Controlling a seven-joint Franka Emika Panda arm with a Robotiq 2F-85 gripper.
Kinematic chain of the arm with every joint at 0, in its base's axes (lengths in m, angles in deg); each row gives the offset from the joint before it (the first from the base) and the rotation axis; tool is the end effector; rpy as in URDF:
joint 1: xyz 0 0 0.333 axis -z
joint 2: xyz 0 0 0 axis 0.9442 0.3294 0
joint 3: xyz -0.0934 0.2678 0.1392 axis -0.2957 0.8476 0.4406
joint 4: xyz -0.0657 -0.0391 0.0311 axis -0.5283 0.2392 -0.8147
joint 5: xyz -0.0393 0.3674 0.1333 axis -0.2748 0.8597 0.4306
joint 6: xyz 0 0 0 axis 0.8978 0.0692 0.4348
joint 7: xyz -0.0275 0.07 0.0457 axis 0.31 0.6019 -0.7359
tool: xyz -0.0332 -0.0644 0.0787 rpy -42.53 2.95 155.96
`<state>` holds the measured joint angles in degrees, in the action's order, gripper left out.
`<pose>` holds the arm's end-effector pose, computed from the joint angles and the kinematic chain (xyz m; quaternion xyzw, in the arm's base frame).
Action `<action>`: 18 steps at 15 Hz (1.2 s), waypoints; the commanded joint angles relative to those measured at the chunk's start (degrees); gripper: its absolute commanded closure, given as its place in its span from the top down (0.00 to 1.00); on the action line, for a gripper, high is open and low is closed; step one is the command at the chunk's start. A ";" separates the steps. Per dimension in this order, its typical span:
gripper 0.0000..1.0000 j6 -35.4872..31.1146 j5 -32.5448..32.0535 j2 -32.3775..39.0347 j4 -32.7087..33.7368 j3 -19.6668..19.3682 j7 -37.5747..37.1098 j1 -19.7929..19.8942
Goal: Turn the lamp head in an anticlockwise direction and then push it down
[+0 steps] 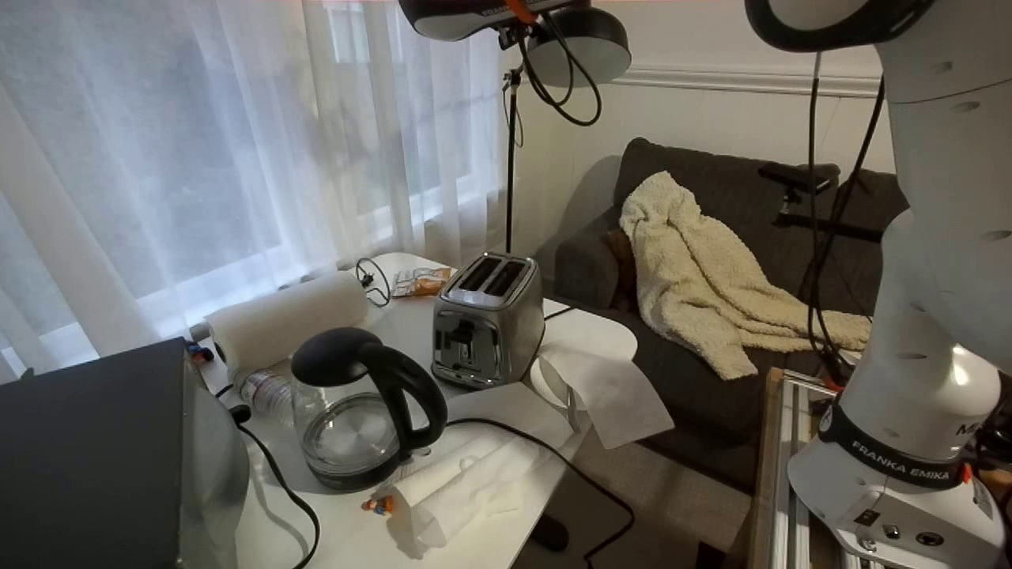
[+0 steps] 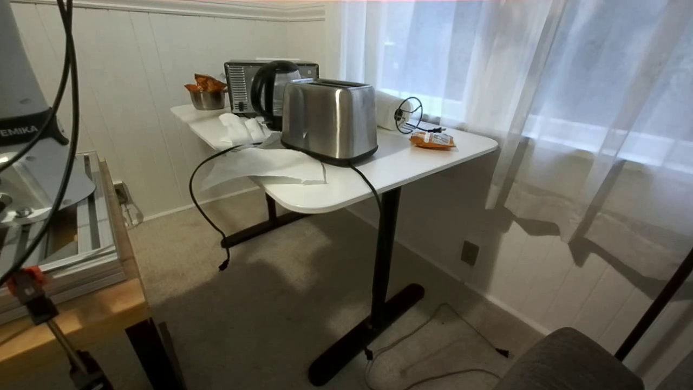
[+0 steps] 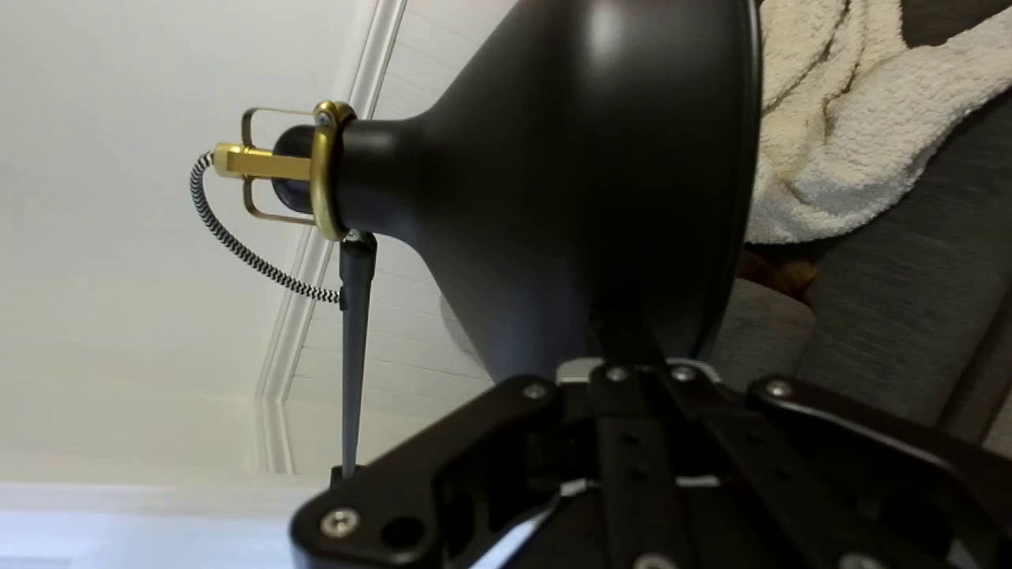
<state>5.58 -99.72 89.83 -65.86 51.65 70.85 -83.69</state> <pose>0.6581 -0.0731 0.6238 0.8155 0.0603 -0.1620 0.5524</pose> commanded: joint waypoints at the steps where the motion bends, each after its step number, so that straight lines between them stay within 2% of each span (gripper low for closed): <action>1: 0.00 3.97 2.10 -3.26 -2.58 5.43 -7.42 2.00; 5: 0.00 10.73 6.58 -0.62 4.58 9.20 -14.52 3.22; 11: 0.00 22.34 8.24 -1.81 7.40 11.33 -6.48 4.09; 13: 0.00 22.75 9.63 -3.45 7.84 12.26 -3.89 5.07; 16: 0.00 17.43 14.75 -7.83 5.78 12.21 -4.96 6.02; 17: 0.18 14.49 15.29 -9.41 4.38 12.27 -6.08 6.21; 18: 0.27 11.57 15.61 -11.84 2.15 12.41 -6.02 6.26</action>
<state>23.64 -87.25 84.72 -58.31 62.62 65.40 -78.67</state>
